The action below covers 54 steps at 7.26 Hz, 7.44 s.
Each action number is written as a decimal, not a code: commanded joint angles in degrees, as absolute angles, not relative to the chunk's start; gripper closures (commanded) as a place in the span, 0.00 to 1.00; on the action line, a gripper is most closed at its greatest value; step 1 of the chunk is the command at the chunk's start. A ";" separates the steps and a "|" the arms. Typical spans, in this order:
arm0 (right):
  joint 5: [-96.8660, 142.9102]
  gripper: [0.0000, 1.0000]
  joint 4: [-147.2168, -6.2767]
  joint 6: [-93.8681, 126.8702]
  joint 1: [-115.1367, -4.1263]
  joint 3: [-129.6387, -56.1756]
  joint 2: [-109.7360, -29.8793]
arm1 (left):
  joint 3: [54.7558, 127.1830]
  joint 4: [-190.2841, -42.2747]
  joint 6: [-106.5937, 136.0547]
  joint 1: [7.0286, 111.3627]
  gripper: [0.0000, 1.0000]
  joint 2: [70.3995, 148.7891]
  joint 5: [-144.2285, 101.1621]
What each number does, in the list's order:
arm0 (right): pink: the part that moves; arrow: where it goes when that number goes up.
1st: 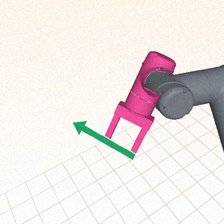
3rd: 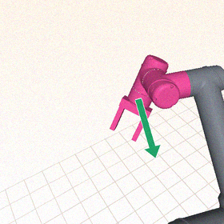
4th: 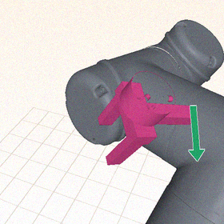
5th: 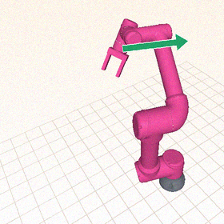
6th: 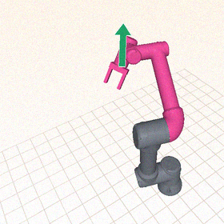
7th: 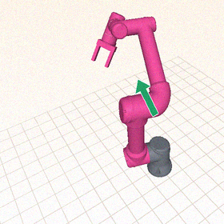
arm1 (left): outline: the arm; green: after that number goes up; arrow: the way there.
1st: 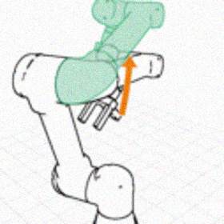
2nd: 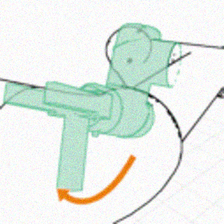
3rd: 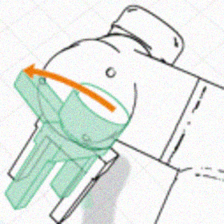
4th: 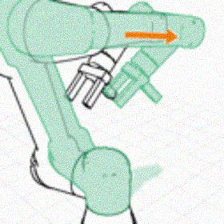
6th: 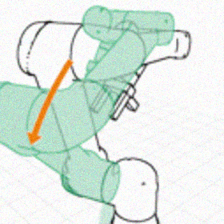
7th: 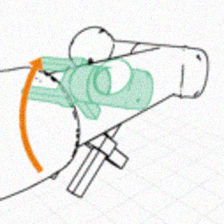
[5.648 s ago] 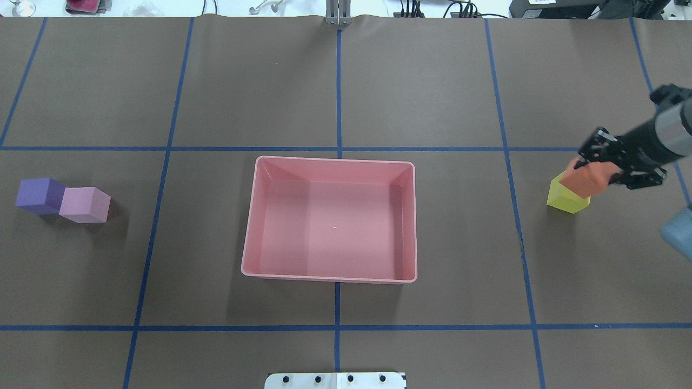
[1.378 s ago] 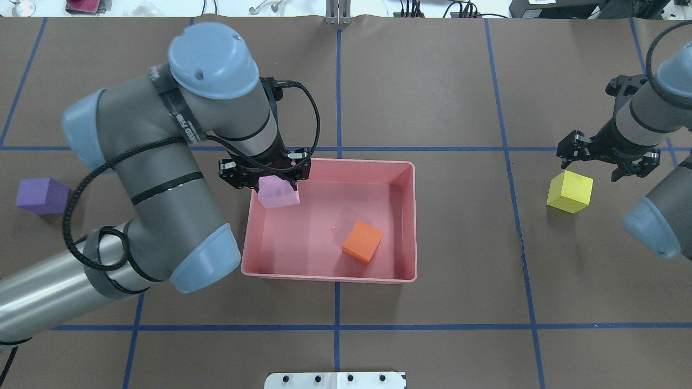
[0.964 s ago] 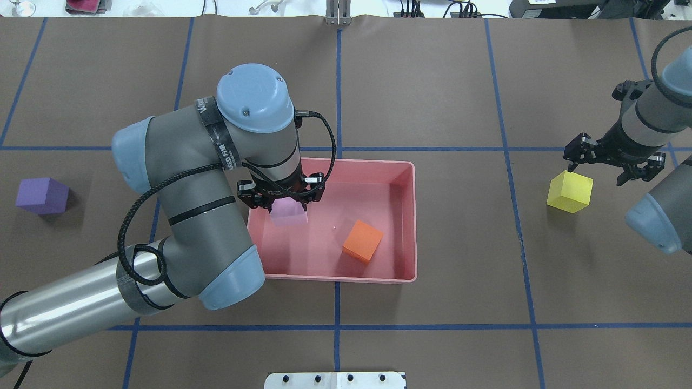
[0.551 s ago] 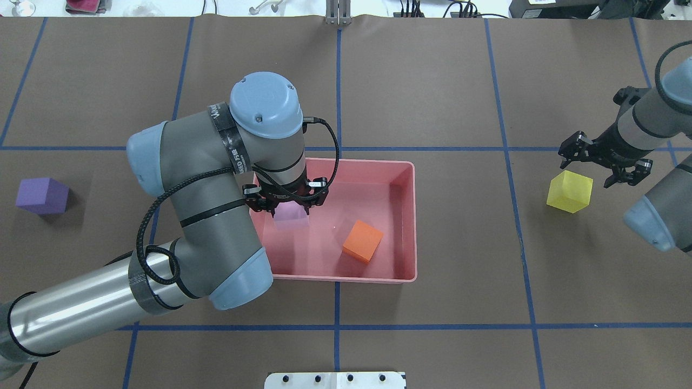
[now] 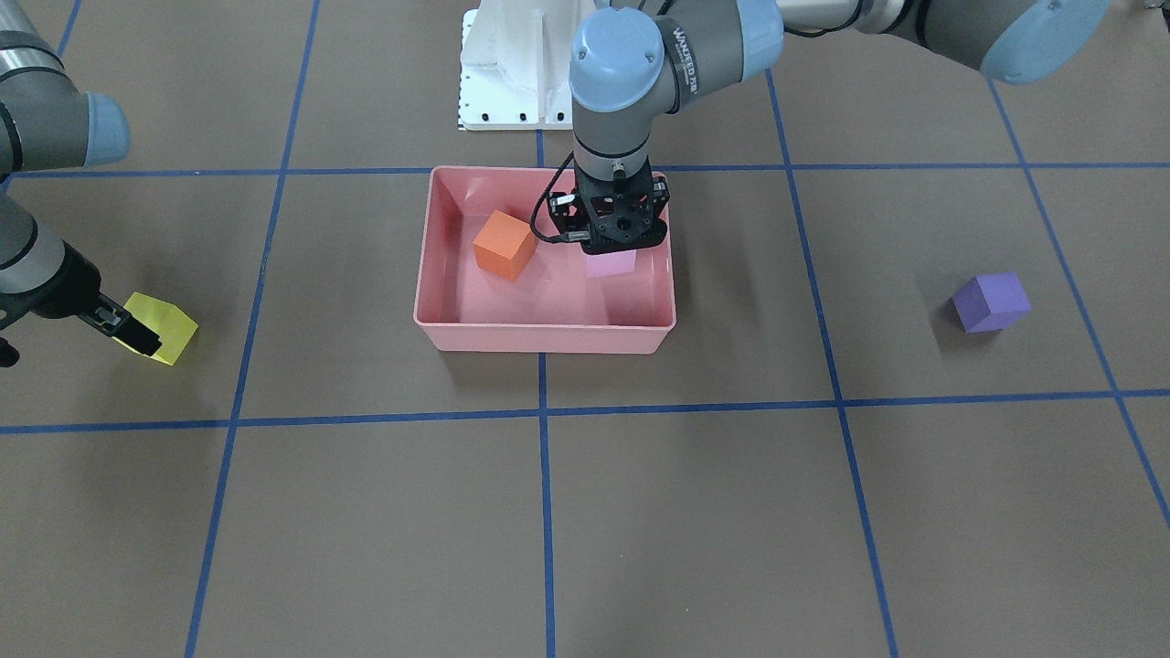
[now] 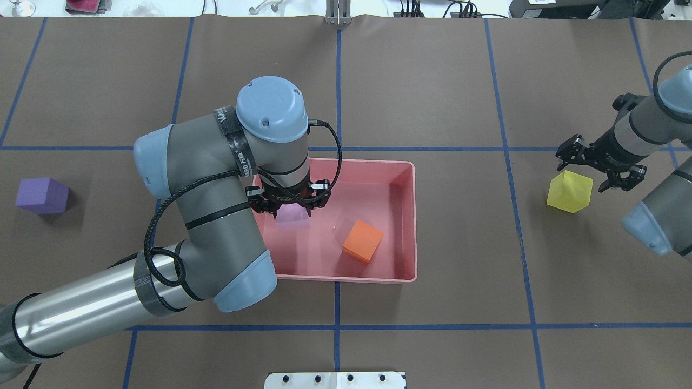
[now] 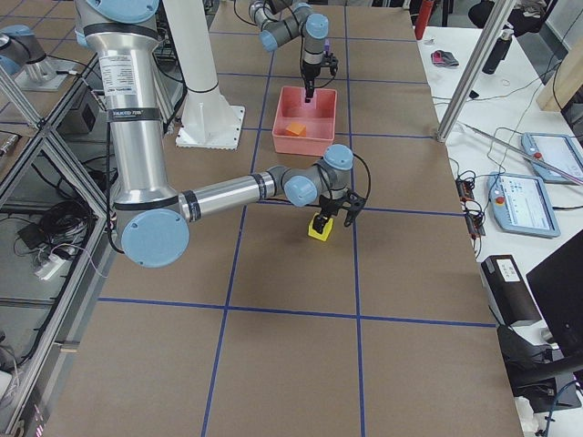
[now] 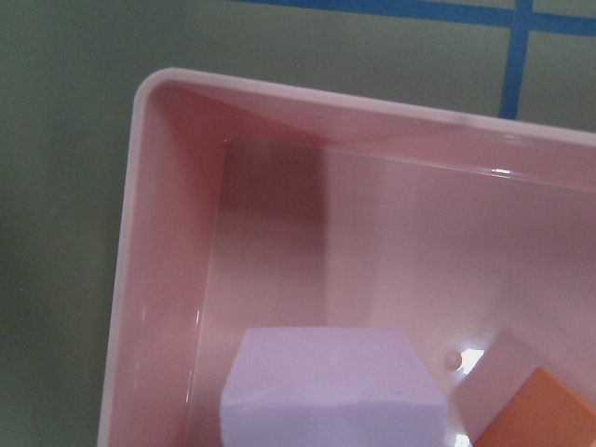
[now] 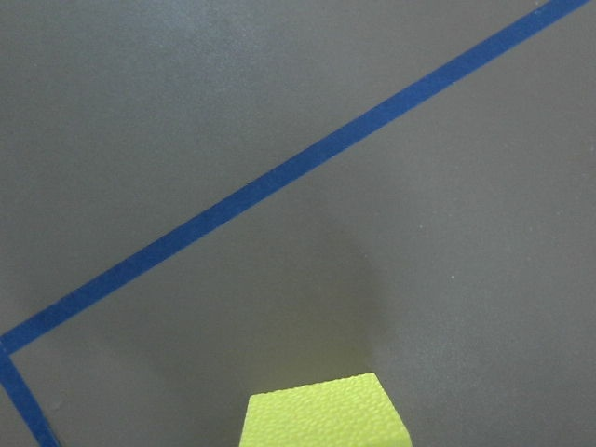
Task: Place blocks into pink bin with both arms
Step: 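Release the light pink cube in the bin while right grasps yellow, then carry the yellow cube into the bin and release it with the right gripper, then grasp the purple cube with the left gripper while the right gripper withdraws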
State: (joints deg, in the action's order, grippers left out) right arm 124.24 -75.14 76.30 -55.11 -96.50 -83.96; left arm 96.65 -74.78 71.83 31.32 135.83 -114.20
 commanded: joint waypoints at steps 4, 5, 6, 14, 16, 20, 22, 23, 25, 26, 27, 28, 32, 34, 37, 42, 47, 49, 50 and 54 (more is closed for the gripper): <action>124.45 0.01 -71.10 77.60 -52.74 -96.59 -86.22 | 96.77 -74.71 71.89 31.20 0.01 135.79 -113.55; 124.45 0.01 -71.10 77.69 -52.39 -96.59 -86.31 | 96.77 -74.71 71.89 31.29 0.01 135.88 -113.55; 124.45 0.23 -71.10 77.87 -52.30 -96.77 -86.57 | 97.29 -74.62 71.81 31.46 0.01 135.88 -113.55; 128.24 1.00 -93.60 99.25 -49.33 -104.68 -55.33 | 116.65 -75.23 26.54 59.28 0.01 100.84 -122.07; 119.67 1.00 -93.69 108.06 -39.87 -103.72 -48.63 | 110.51 -81.17 18.58 64.57 0.01 97.76 -122.17; 111.01 1.00 -93.69 109.42 -29.98 -99.94 -47.72 | 105.03 -88.24 16.08 66.97 0.01 96.50 -125.51; 110.92 1.00 -93.69 109.25 -29.44 -99.85 -48.78 | 105.03 -88.24 16.52 66.97 0.01 96.50 -125.51; 110.83 1.00 -93.60 108.81 -29.44 -98.80 -49.04 | 104.42 -88.24 16.26 66.97 0.01 96.50 -125.51; 109.86 1.00 -93.69 108.02 -29.62 -97.74 -49.13 | 103.28 -88.24 15.73 67.06 0.01 96.42 -125.33; 109.78 1.00 -93.69 107.93 -29.97 -97.47 -49.13 | 103.01 -88.24 14.86 67.06 0.01 95.98 -125.16; 109.78 1.00 -93.69 107.06 -30.23 -97.04 -49.13 | 102.05 -88.33 12.85 67.15 0.01 95.11 -125.16; 109.78 1.00 -93.69 107.05 -30.23 -95.99 -49.22 | 100.65 -88.42 13.70 66.97 0.01 95.10 -125.16; 109.77 0.01 -93.69 106.96 -30.76 -96.33 -49.39 | 93.11 -96.70 25.09 66.36 0.01 95.19 -125.68; 109.95 0.01 -93.69 106.70 -31.55 -96.59 -49.48 | 88.60 -106.05 32.05 66.27 0.01 95.27 -131.19; 110.92 0.00 -93.69 105.04 -33.83 -100.09 -52.37 | 88.42 -108.01 37.70 62.59 0.01 95.27 -132.37; 111.18 0.00 -93.69 104.77 -34.28 -100.28 -53.35 | 89.99 -107.41 37.53 61.08 0.01 94.04 -132.54; 111.88 0.00 -93.69 104.42 -35.59 -100.81 -55.02 | 91.85 -107.67 36.39 61.26 0.01 90.98 -131.92; 111.88 0.00 -93.69 101.71 -36.99 -100.98 -56.07 | 91.23 -107.75 36.91 60.74 0.01 91.05 -132.01; 111.97 0.01 -93.69 99.08 -38.22 -101.86 -57.38 | 90.97 -107.93 37.26 60.21 0.01 91.05 -132.10; 117.51 0.00 -93.78 89.51 -45.86 -105.89 -63.52 | 90.00 -108.02 37.35 58.27 0.74 91.49 -132.10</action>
State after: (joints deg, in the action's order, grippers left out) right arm 116.64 -93.77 93.53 -43.84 -103.74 -60.46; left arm 90.10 -108.01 37.30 58.56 91.27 -132.10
